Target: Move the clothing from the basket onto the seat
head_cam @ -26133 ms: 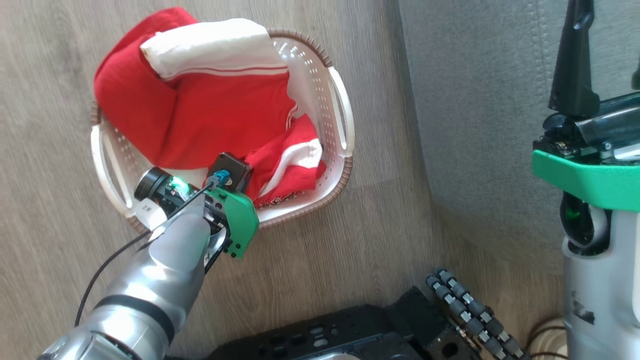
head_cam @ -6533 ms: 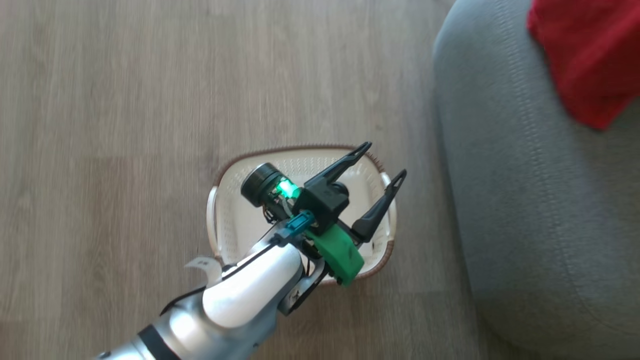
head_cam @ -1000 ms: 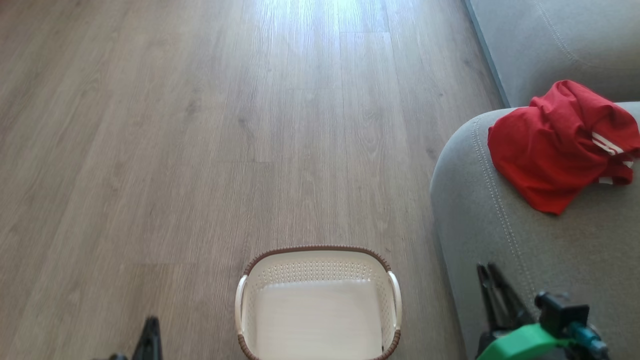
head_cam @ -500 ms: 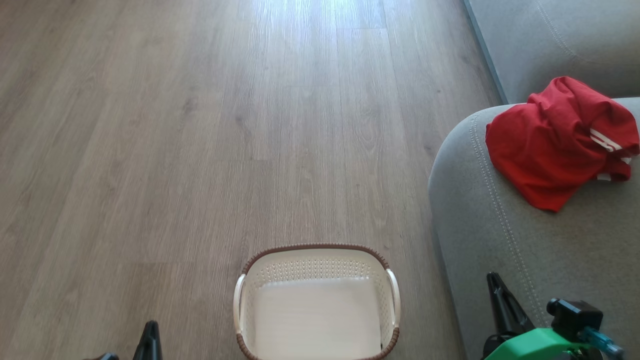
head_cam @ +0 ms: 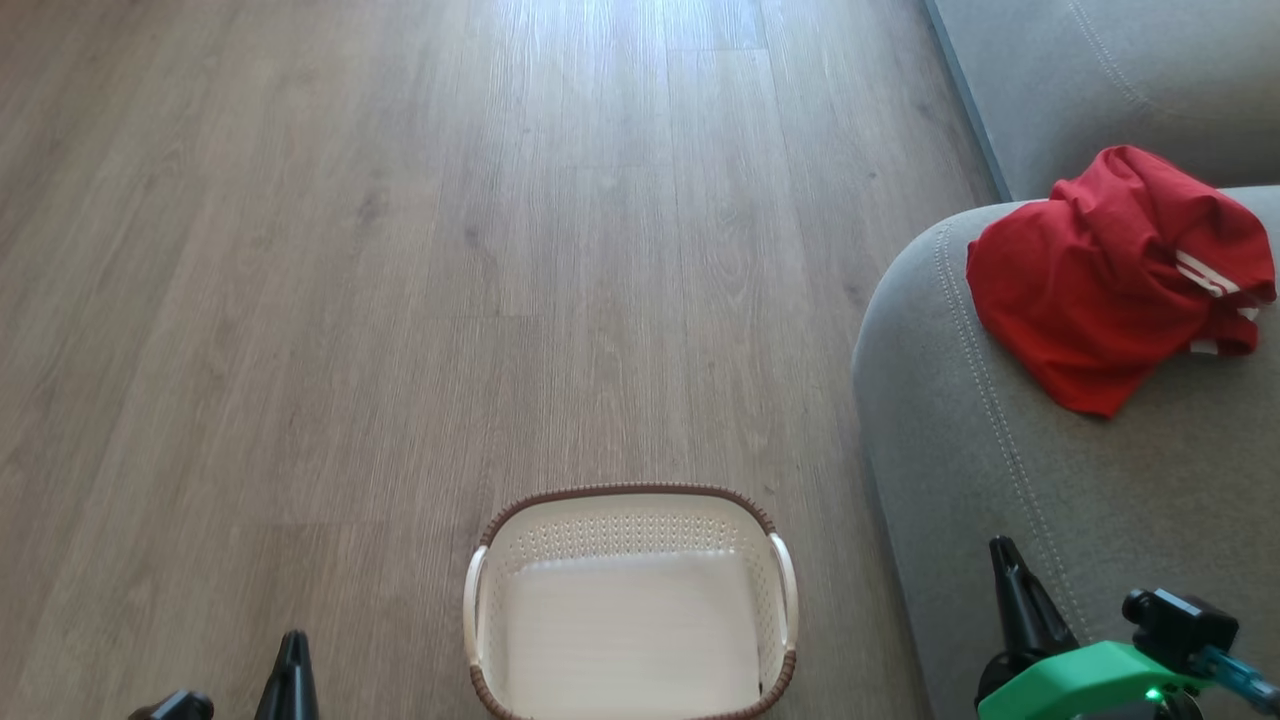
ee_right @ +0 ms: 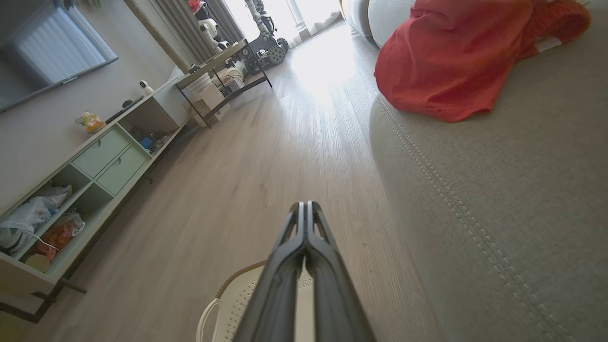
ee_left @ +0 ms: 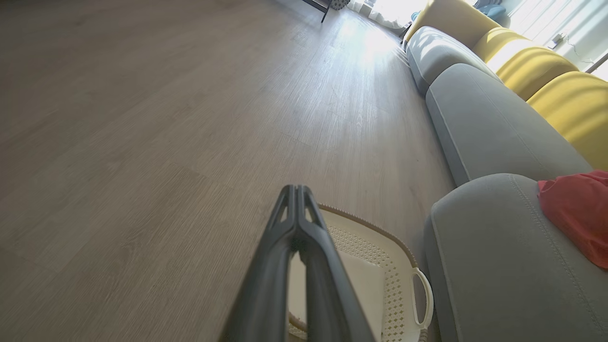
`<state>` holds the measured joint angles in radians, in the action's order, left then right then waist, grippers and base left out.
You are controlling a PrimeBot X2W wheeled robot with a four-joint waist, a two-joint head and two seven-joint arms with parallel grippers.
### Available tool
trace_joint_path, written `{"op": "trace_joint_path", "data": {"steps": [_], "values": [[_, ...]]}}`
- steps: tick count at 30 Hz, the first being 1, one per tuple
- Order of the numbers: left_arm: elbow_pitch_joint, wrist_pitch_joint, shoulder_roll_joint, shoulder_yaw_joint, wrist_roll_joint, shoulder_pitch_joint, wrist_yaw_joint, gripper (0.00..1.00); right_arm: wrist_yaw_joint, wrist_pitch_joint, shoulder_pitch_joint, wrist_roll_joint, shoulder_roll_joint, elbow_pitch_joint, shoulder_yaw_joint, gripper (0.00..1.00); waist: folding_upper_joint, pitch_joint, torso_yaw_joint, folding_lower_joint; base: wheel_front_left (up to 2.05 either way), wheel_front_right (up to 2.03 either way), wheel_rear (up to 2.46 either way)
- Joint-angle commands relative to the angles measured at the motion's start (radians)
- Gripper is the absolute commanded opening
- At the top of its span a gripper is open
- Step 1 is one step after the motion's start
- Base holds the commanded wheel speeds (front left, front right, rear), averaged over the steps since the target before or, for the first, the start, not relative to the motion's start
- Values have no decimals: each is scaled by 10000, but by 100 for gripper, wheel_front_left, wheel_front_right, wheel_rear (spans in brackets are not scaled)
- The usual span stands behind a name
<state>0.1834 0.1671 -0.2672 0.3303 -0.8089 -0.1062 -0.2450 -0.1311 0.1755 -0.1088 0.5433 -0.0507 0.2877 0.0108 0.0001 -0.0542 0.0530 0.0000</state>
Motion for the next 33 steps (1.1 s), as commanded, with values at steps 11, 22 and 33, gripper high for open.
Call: {"op": "trace_joint_path", "data": {"steps": [11,22,33], "values": [[-243,-322,169,-794,-1057,649,406,0,1,-321,829,1460,-118,-314,-85,0,-1,61,-64,0,0,0,0],[-248,-627,414,-1253,-1980,835,732,0,1,-583,1029,2743,-176,-312,-144,0,-1,120,-125,0,0,0,0],[-254,-905,639,-1671,-2819,1004,1027,0,2,-807,1209,3924,-241,-312,-180,0,-1,173,-181,0,0,0,0]]}}
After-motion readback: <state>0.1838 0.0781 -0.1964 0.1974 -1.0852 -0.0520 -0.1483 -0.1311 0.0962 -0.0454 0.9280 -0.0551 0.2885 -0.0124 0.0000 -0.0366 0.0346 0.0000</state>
